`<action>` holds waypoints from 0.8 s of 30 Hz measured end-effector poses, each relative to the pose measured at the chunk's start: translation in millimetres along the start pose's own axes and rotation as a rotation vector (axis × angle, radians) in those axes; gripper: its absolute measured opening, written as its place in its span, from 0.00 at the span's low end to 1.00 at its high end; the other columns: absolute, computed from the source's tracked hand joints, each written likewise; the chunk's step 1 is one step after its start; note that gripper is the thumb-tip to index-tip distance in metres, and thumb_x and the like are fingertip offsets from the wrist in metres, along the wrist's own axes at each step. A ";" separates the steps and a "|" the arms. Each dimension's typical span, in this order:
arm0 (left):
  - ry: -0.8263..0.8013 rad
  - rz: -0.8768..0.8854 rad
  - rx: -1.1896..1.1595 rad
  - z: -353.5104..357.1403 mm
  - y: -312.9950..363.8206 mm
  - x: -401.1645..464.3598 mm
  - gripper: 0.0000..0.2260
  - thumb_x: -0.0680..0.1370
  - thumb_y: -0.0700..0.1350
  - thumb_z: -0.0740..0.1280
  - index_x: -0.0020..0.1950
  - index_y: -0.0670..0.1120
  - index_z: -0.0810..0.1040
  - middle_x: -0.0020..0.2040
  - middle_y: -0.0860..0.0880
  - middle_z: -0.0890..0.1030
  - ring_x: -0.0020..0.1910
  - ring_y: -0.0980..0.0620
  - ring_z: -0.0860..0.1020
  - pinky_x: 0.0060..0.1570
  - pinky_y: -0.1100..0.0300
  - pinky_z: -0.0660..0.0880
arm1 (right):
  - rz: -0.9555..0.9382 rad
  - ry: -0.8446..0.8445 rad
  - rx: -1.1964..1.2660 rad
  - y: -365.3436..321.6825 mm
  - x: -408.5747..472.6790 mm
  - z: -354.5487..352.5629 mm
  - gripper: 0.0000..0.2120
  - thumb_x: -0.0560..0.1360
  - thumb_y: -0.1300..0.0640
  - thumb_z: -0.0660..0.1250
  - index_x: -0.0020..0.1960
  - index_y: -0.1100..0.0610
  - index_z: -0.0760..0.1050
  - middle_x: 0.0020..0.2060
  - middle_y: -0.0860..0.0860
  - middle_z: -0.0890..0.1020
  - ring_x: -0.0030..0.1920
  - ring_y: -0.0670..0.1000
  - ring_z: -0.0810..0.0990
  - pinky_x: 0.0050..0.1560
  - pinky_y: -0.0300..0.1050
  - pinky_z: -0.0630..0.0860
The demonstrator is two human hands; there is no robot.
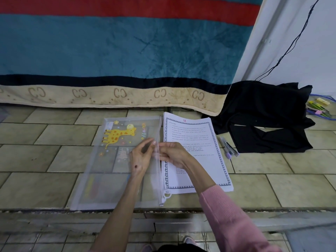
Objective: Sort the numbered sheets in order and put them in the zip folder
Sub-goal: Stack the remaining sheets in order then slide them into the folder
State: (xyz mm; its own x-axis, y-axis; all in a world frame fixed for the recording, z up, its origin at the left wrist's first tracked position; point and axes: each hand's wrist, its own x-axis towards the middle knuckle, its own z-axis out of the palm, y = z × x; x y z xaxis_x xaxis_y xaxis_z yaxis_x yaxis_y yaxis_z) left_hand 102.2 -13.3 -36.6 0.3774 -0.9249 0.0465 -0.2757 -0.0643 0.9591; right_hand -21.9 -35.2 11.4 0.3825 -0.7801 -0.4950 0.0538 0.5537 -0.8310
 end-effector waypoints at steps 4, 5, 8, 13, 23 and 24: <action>0.056 0.001 0.043 1.6 -3.6 2.4 0.10 0.76 0.48 0.68 0.56 0.47 0.81 0.55 0.50 0.82 0.54 0.58 0.77 0.54 0.68 0.69 | 0.291 -0.301 -0.319 -7.1 -23.9 -14.3 0.29 0.78 0.64 0.62 0.73 0.50 0.55 0.53 0.60 0.79 0.33 0.51 0.84 0.39 0.48 0.83; 0.059 -0.003 0.044 2.3 -6.1 2.9 0.10 0.76 0.47 0.68 0.56 0.47 0.81 0.55 0.50 0.82 0.54 0.56 0.79 0.55 0.66 0.71 | 0.365 -0.387 -0.447 -9.2 -30.7 -17.7 0.36 0.77 0.63 0.65 0.75 0.49 0.48 0.59 0.63 0.77 0.36 0.52 0.84 0.42 0.48 0.82; 0.048 -0.022 0.047 6.1 -6.8 5.8 0.10 0.77 0.42 0.66 0.57 0.44 0.80 0.56 0.46 0.82 0.57 0.50 0.79 0.58 0.63 0.72 | 0.377 -0.399 -0.676 -14.5 -38.4 -16.2 0.41 0.72 0.72 0.67 0.75 0.56 0.48 0.50 0.61 0.80 0.40 0.53 0.81 0.48 0.46 0.80; 0.045 0.219 0.149 -5.7 39.6 22.0 0.19 0.76 0.31 0.55 0.62 0.42 0.77 0.65 0.45 0.75 0.67 0.49 0.71 0.66 0.65 0.61 | 0.127 -0.178 -0.848 -56.7 -49.9 -1.7 0.26 0.72 0.70 0.63 0.65 0.48 0.67 0.36 0.51 0.76 0.33 0.47 0.76 0.30 0.39 0.75; -0.248 0.653 0.436 -42.8 182.6 54.3 0.13 0.66 0.64 0.62 0.39 0.56 0.73 0.47 0.60 0.79 0.54 0.62 0.71 0.71 0.52 0.44 | -0.488 0.082 -0.864 -195.8 -107.9 -24.7 0.21 0.69 0.71 0.62 0.55 0.52 0.77 0.38 0.56 0.81 0.35 0.47 0.74 0.33 0.35 0.69; -0.274 0.657 0.393 -40.7 190.8 56.4 0.14 0.67 0.64 0.64 0.42 0.56 0.72 0.52 0.60 0.78 0.58 0.63 0.71 0.72 0.52 0.44 | -0.515 0.058 -0.875 -204.6 -114.5 -27.3 0.21 0.69 0.72 0.62 0.55 0.52 0.77 0.40 0.55 0.83 0.33 0.46 0.75 0.32 0.34 0.70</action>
State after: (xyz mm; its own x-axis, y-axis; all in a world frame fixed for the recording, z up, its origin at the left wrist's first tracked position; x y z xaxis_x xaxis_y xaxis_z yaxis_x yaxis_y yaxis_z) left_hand 106.9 -62.5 160.5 -0.1857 -0.8750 0.4471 -0.6747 0.4443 0.5894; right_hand -101.8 -67.1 231.2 0.4565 -0.8896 -0.0169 -0.5038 -0.2428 -0.8290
